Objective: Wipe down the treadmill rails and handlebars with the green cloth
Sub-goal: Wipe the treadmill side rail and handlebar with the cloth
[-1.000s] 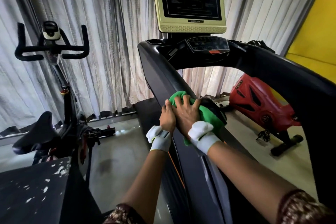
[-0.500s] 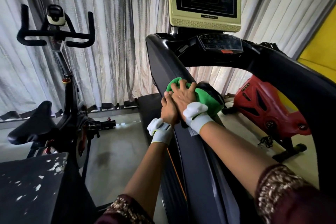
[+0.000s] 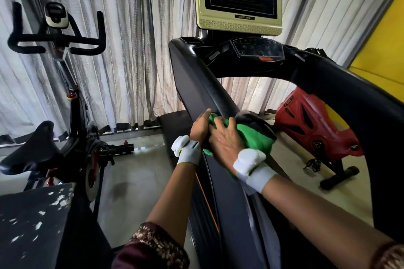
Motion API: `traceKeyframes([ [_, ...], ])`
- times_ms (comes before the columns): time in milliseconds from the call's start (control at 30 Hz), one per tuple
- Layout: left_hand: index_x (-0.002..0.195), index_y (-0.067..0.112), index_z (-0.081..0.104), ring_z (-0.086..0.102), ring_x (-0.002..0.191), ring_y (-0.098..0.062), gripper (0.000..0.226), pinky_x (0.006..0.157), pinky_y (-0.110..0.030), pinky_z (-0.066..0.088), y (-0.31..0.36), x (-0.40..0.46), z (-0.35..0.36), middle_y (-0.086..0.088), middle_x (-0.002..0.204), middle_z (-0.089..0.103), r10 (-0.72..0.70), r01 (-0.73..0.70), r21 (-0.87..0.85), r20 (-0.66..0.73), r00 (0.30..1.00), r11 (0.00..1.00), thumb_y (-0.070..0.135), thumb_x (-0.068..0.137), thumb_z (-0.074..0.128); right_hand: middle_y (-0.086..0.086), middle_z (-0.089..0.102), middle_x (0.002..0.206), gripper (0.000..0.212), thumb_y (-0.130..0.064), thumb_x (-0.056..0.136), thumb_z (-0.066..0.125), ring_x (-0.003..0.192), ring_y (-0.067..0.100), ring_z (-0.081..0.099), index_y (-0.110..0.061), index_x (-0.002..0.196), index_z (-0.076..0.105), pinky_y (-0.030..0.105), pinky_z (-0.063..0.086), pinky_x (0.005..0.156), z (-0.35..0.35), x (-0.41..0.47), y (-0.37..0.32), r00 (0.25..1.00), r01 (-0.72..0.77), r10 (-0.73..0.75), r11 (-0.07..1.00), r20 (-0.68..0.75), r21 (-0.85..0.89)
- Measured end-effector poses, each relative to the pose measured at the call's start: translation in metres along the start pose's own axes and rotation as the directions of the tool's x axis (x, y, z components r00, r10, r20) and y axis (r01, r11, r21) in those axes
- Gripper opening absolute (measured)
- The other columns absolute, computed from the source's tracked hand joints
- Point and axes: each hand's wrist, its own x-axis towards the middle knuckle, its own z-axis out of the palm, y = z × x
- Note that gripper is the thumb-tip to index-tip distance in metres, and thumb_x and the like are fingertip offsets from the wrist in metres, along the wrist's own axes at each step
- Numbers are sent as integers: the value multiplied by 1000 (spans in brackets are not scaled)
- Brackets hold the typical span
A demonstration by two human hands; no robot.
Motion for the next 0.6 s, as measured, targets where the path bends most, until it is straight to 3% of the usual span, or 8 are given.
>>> traceKeyframes([
  [133, 113, 15, 68, 56, 120, -25, 49, 110, -40, 38, 28, -42, 6, -9, 126, 63, 55, -57, 154, 17, 998, 986, 49, 81, 52, 4, 49, 129, 43, -27, 88, 49, 120, 30, 36, -21, 130, 51, 49, 29, 92, -5, -2, 3, 1000, -17, 19, 998, -21, 58],
  [233, 101, 11, 63, 58, 100, -23, 26, 95, -35, 45, 29, -51, 13, -11, 107, 64, 92, -91, 261, 10, 996, 961, 32, 90, 53, 2, 60, 113, 34, -26, 86, 50, 118, 30, 40, -20, 117, 61, 46, 22, 88, 0, -33, -2, 997, 58, -56, 998, -54, 26],
  [300, 102, 8, 56, 56, 101, -24, 27, 90, -31, 43, 27, -55, 20, -15, 112, 60, 92, -89, 334, 8, 996, 938, 32, 92, 50, 1, 67, 94, 27, -27, 80, 55, 109, 29, 48, -18, 102, 69, 44, 23, 86, 1, -51, -5, 992, 108, -106, 994, -60, 23],
  [400, 111, 4, 53, 56, 115, -32, 35, 99, -36, 43, 26, -59, 27, -20, 122, 60, 75, -59, 303, -40, 996, 951, 33, 92, 48, -3, 67, 76, 26, -35, 64, 68, 99, 27, 53, -20, 85, 72, 41, 28, 82, 1, -52, -1, 990, 78, -71, 995, -119, 60],
  [600, 114, 6, 52, 55, 117, -37, 38, 104, -44, 43, 16, -73, 35, -23, 123, 58, 51, -32, 327, -50, 997, 945, 35, 89, 50, -9, 61, 76, 21, -37, 49, 71, 90, 22, 40, -23, 64, 66, 43, 39, 74, 7, -77, 10, 945, 25, 71, 957, -319, 289],
])
